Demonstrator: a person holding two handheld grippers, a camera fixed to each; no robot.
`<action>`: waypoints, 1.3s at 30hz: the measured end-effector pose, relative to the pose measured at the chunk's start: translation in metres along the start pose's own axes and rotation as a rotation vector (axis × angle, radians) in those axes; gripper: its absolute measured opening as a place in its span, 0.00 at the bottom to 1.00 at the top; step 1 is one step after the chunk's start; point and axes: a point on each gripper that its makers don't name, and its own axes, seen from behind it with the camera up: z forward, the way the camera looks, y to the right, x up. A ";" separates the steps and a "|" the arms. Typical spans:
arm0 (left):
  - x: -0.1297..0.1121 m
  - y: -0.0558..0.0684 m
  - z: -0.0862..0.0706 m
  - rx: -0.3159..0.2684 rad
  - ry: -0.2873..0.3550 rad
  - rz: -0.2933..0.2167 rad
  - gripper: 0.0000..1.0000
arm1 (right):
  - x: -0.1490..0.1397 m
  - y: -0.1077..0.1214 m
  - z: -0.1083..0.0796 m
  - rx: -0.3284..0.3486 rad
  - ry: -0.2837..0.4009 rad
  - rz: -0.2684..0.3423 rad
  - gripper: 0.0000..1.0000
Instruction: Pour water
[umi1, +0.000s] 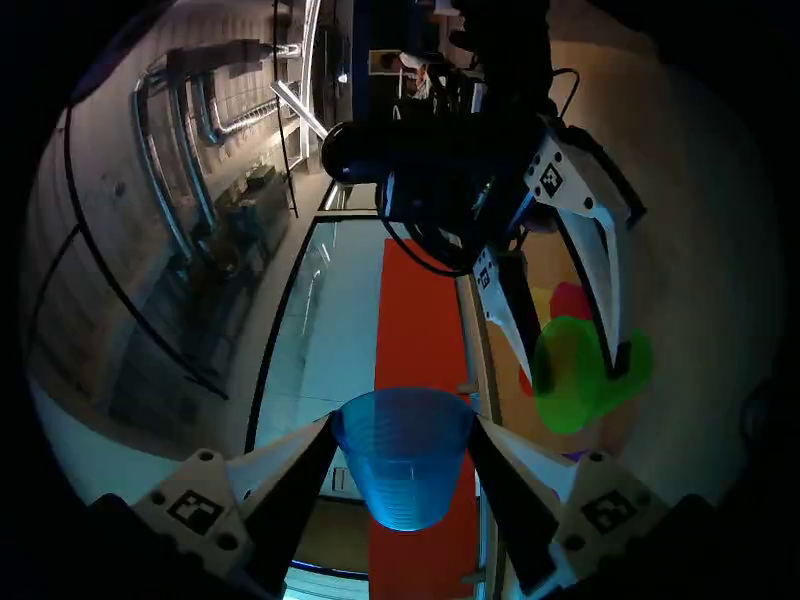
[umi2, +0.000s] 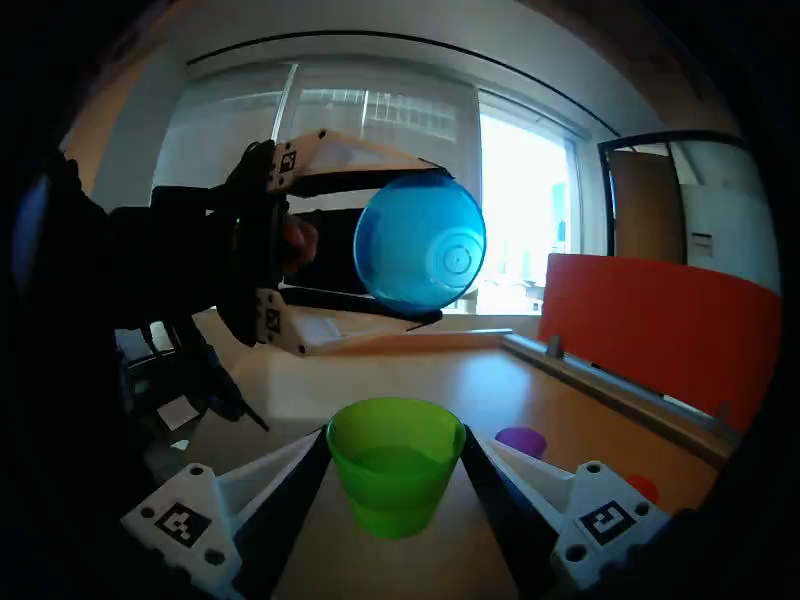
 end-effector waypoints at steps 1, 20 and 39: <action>-0.001 0.000 0.000 0.000 -0.002 -0.008 0.88 | 0.000 0.000 0.000 -0.001 0.000 0.000 0.93; -0.021 -0.001 -0.003 0.037 -0.057 -0.284 0.88 | 0.003 0.002 -0.003 -0.011 0.007 0.001 0.93; -0.036 -0.005 -0.007 0.052 -0.075 -0.550 0.88 | 0.006 0.003 -0.006 -0.019 0.018 -0.004 0.93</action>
